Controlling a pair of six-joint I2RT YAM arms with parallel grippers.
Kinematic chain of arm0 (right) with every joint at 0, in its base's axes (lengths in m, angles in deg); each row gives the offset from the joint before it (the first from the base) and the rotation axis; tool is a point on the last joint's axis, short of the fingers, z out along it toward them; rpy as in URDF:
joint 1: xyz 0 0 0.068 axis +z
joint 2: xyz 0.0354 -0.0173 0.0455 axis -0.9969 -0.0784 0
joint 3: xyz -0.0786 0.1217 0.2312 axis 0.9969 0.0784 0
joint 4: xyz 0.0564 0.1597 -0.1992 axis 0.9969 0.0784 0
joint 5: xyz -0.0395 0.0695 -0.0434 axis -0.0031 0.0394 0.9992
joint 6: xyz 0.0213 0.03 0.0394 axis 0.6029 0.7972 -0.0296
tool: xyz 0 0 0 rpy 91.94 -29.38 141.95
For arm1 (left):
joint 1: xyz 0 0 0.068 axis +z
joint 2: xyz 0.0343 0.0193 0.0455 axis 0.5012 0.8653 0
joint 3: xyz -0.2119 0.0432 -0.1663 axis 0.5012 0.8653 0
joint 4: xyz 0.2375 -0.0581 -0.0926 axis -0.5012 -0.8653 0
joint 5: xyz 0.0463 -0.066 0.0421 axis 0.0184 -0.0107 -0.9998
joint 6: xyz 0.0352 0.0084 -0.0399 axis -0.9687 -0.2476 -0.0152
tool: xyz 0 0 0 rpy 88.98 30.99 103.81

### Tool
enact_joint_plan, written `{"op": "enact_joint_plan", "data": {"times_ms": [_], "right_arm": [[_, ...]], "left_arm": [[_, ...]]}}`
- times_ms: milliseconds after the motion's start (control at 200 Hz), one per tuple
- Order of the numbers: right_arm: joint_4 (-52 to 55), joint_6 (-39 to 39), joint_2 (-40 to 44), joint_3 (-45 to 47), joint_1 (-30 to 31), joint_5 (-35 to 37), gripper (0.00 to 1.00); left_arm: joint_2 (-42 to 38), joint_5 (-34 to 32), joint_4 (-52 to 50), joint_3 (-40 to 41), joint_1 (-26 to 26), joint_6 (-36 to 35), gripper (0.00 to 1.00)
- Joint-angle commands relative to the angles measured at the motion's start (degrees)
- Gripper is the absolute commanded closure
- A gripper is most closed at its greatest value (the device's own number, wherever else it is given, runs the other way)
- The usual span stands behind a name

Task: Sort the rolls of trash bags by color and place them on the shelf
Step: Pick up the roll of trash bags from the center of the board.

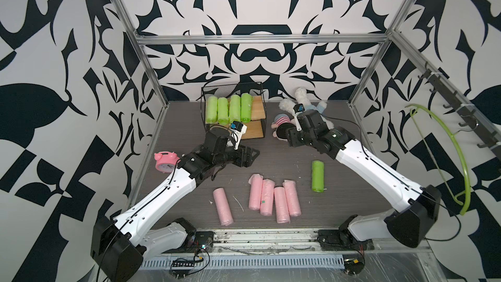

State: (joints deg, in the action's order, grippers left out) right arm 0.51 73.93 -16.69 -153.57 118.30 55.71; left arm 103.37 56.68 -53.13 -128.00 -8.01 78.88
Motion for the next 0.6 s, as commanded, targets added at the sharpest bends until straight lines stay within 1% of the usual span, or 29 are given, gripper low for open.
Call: {"op": "enact_joint_plan", "data": {"times_ms": [0,110,250,365,595], "right_arm": [[0.32,1.20,3.24,5.31,-2.18,2.41,0.27],[1.36,1.59,5.18,9.97,-4.24,1.93,0.24],[2.67,3.64,7.46,14.76,-4.90,3.68,0.19],[3.99,5.74,7.64,17.84,-5.37,4.94,0.16],[3.12,9.45,5.11,23.30,-9.18,3.91,0.16]], "left_arm": [[0.73,0.47,4.65,2.04,-1.00,-0.42,0.20],[1.90,-0.14,5.91,2.69,-1.96,-0.13,0.20],[2.46,-2.26,6.77,3.47,-3.50,0.13,0.19],[2.50,-2.98,7.29,3.81,-3.67,0.49,0.19],[2.39,-2.89,8.15,3.86,-3.66,0.71,0.19]]}}
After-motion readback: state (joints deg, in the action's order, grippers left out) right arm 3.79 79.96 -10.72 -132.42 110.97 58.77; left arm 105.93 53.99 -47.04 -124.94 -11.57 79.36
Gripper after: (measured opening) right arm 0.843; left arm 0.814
